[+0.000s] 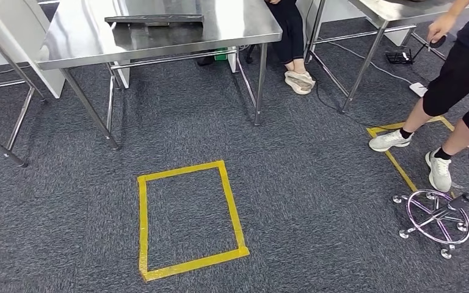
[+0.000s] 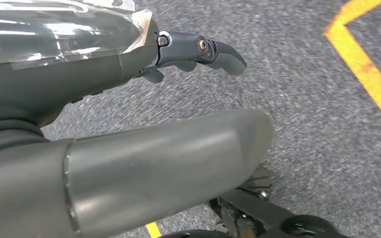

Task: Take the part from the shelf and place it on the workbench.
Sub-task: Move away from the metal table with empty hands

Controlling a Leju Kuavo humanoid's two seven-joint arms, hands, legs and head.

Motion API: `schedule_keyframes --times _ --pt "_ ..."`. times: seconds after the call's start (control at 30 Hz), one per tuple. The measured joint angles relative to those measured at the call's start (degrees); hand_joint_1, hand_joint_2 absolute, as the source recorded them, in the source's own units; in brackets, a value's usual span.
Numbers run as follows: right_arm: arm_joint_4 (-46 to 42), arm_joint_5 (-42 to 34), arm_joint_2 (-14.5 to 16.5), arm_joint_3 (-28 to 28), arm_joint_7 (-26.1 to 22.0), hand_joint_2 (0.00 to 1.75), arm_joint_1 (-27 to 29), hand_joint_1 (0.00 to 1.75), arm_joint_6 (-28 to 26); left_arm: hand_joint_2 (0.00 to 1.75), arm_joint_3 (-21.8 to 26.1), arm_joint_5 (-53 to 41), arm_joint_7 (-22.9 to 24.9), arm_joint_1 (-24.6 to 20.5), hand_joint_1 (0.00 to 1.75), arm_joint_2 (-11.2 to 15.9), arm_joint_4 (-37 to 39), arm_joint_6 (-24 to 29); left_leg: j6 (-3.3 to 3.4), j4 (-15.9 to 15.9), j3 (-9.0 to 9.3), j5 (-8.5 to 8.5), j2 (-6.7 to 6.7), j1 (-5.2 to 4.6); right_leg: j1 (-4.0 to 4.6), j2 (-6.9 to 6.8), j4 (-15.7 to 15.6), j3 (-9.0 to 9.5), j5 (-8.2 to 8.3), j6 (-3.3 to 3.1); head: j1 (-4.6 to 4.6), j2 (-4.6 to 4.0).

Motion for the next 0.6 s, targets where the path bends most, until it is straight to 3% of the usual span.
schedule_keyframes --times 0.07,0.13,0.2,0.23,0.3,0.37,0.43,0.47,0.5,0.57,0.6 --pt "0.0 0.0 0.1 0.0 0.0 0.0 -0.1 0.0 0.0 0.0 -0.1 -0.1 0.0 0.0 0.0 0.0 0.0 0.0 0.54 -7.5 3.77 3.62 -2.13 0.02 0.21 1.35 0.3 -0.1 0.0 0.11 0.01 0.0" --pt "0.0 0.0 0.2 0.0 0.0 0.0 -0.3 0.0 0.0 0.0 -0.2 -0.1 0.0 -0.1 0.0 0.1 0.1 0.0 0.82 -11.8 5.67 4.65 -3.8 -0.1 0.32 2.57 0.7 -0.75 0.15 0.58 0.04 0.0" --pt "0.0 0.0 0.2 0.0 0.0 0.0 -0.2 0.0 0.0 0.0 -0.5 -0.3 0.0 -0.2 0.0 0.1 0.1 0.1 1.15 -12.5 5.73 4.6 -3.06 -0.36 0.17 3.81 0.7 -1.63 0.58 1.39 0.04 0.0" --pt "0.0 0.1 0.2 0.0 0.0 0.0 -0.1 0.0 0.0 0.0 -0.5 -0.3 0.0 -0.2 0.0 0.1 0.1 0.1 1.48 -12.8 5.75 4.87 -2.37 -0.36 0.12 3.71 0.9 -2.04 0.6 1.71 -0.01 0.0" --pt "0.0 0.1 0.2 0.0 0.0 0.0 -0.1 0.0 0.0 0.0 -0.6 -0.5 0.0 -0.3 0.0 0.1 0.0 0.1 2.18 -13.6 5.8 5.43 -0.85 -0.17 0.33 1.55 3.6 -3.76 -0.85 1.87 0.33 0.0" --pt "0.0 0.1 0.2 0.0 0.0 0.0 -0.3 0.0 0.1 0.0 -0.6 -0.5 0.1 -0.2 0.0 0.1 0.0 0.0 2.45 -13.8 5.7 5.63 0.85 -0.2 0.25 -1.18 10.6 -7.15 -4.11 1.62 0.72 0.0" --pt "0.0 0.1 0.2 0.0 0.0 0.0 -0.3 0.0 0.1 0.0 -0.6 -0.5 0.1 -0.1 0.0 0.1 0.0 0.0 2.46 -13.8 5.6 5.62 2.53 -0.26 -0.2 -2.03 16.4 -9.76 -6.02 1.96 0.78 0.0" --pt "0.0 0.1 0.2 0.0 0.0 0.0 -0.2 0.0 0.1 0.0 -0.7 -0.5 0.2 -0.1 0.0 0.1 0.0 0.0 2.41 -13.8 5.6 5.59 3.26 -0.2 -0.48 -2.31 16.4 -9.55 -5.72 2.51 0.8 0.0" --pt "0.0 0.1 0.2 0.0 0.0 0.0 -0.2 0.0 0.1 0.0 -0.7 -0.5 0.2 -0.1 0.0 0.0 0.0 0.0 2.29 -13.7 5.68 5.53 3.92 -0.09 -0.79 -2.72 14.0 -8.13 -4.62 3.22 0.8 0.0" --pt "0.0 0.1 0.1 0.0 0.0 0.0 -0.2 0.0 0.1 0.0 -0.7 -0.5 0.2 -0.1 0.0 0.0 0.0 0.1 1.73 -13.6 5.98 5.27 5.14 -0.03 -1.17 -4.95 5.7 -3.48 -1.8 4.47 0.91 0.0" --pt "0.0 0.1 0.1 0.0 0.0 0.0 -0.3 0.0 0.1 0.0 -0.7 -0.5 0.2 -0.1 0.0 0.1 0.0 0.1 1.31 -13.6 6.17 5.1 5.69 -0.11 -1.11 -5.9 2.5 -1.67 -0.81 4.56 0.94 0.0"
